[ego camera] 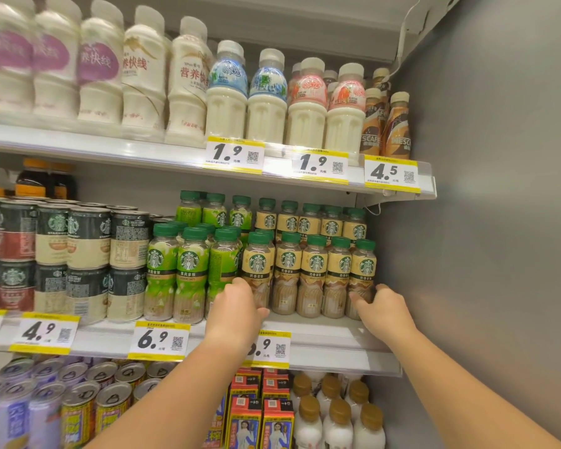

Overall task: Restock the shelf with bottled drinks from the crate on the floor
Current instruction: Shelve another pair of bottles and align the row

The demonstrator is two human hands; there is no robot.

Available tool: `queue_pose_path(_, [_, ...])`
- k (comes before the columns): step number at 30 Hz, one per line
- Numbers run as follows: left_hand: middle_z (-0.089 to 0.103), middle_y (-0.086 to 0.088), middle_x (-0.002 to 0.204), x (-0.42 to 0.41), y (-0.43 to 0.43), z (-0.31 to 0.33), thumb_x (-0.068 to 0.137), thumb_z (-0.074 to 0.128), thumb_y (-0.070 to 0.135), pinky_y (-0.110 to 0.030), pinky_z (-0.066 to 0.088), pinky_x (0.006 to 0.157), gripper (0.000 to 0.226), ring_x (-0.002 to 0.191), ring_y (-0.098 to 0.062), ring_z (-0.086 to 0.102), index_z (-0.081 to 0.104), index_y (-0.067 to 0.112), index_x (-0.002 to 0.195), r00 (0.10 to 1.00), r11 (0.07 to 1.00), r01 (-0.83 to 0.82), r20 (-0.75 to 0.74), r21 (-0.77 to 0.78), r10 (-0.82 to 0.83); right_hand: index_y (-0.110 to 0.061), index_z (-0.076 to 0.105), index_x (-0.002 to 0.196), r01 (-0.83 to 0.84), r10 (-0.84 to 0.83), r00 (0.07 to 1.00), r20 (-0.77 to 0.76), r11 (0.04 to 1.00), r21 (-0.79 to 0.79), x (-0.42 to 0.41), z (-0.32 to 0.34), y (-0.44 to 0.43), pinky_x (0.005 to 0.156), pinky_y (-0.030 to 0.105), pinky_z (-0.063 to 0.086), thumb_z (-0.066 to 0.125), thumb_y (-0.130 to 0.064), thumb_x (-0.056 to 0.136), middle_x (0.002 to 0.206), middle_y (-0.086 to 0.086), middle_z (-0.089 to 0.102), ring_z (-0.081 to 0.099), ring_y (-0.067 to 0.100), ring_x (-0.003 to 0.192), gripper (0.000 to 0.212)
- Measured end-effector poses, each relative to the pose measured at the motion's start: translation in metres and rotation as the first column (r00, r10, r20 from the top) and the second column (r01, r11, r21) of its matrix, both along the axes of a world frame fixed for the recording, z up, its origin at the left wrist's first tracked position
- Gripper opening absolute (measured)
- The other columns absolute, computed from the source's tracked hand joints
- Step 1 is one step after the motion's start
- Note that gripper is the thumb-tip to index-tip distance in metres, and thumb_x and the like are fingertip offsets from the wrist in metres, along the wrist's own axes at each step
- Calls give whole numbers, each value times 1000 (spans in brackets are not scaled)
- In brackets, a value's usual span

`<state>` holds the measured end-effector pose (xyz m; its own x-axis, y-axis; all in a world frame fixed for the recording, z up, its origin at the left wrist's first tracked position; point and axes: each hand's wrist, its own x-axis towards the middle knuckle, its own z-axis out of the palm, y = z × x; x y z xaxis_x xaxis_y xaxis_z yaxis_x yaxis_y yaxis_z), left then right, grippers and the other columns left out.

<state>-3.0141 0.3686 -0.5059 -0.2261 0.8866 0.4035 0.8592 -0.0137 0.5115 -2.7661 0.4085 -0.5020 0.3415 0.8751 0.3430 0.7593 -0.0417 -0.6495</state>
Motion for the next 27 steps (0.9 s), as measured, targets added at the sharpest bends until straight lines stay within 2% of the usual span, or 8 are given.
queue_pose_path(3, [68, -7, 99, -6, -7, -1, 95, 64, 41, -31, 51, 67, 38, 95, -27, 68, 55, 7, 110, 985, 999, 38, -170, 21, -34, -12, 48, 134, 23, -6, 971, 241, 997, -68, -7, -3, -17, 85, 42, 55, 48, -59, 93, 125, 10, 63, 61, 31, 109, 62])
queue_pose_path(6, [63, -3, 98, -15, -14, -8, 100, 44, 49, -34, 54, 69, 39, 92, -24, 64, 56, 14, 112, 906, 992, 102, -418, 73, -62, -18, 45, 138, 6, 13, 884, 468, 999, -39, -19, -14, -33, 92, 42, 50, 32, -71, 90, 131, 5, 58, 56, 29, 118, 72])
queue_pose_path(8, [61, -2, 103, -25, -19, -14, 101, 34, 56, -35, 55, 75, 47, 97, -23, 60, 56, 17, 117, 845, 984, 148, -530, 98, -75, -21, 38, 146, -35, 21, 842, 540, 999, 16, -28, -25, -45, 107, 45, 40, 23, -72, 88, 144, 5, 50, 44, 28, 133, 79])
queue_pose_path(10, [61, -5, 117, -35, -23, -24, 98, 22, 61, -39, 52, 88, 64, 109, -26, 57, 53, 17, 131, 795, 974, 192, -601, 119, -83, -25, 26, 155, -65, 38, 824, 566, 998, 28, -40, -34, -57, 121, 46, 21, 20, -72, 88, 161, 7, 29, 22, 27, 149, 81])
queue_pose_path(13, [47, -18, 149, -48, -32, -40, 90, 8, 68, -56, 35, 112, 87, 138, -37, 42, 39, 16, 152, 779, 971, 213, -618, 108, -102, -28, 13, 158, -94, 46, 810, 584, 994, 51, -59, -46, -78, 124, 46, 4, 19, -71, 90, 168, 6, 5, 1, 24, 154, 81])
queue_pose_path(15, [36, -21, 157, -54, -41, -51, 90, 10, 71, -62, 29, 114, 89, 145, -41, 33, 33, 16, 156, 777, 967, 233, -618, 102, -122, -27, 13, 159, -92, 28, 799, 601, 993, 76, -71, -57, -93, 124, 47, 3, 17, -72, 88, 168, 8, 2, -1, 25, 154, 84])
queue_pose_path(22, [25, -25, 161, -77, -72, -104, 92, 24, 70, -65, 27, 113, 88, 146, -46, 27, 29, 11, 156, 764, 935, 338, -611, 107, -206, -17, 30, 155, -45, -13, 784, 621, 996, 77, -103, -109, -145, 121, 51, 16, 26, -69, 86, 163, 16, 22, 20, 33, 150, 86])
queue_pose_path(27, [24, -24, 162, -100, -106, -166, 93, 29, 67, -62, 26, 116, 85, 147, -44, 26, 27, 10, 157, 757, 921, 387, -583, 34, -296, -15, 32, 153, -16, 2, 802, 597, 1000, 18, -124, -160, -183, 120, 52, 19, 31, -66, 86, 162, 16, 25, 22, 34, 149, 85])
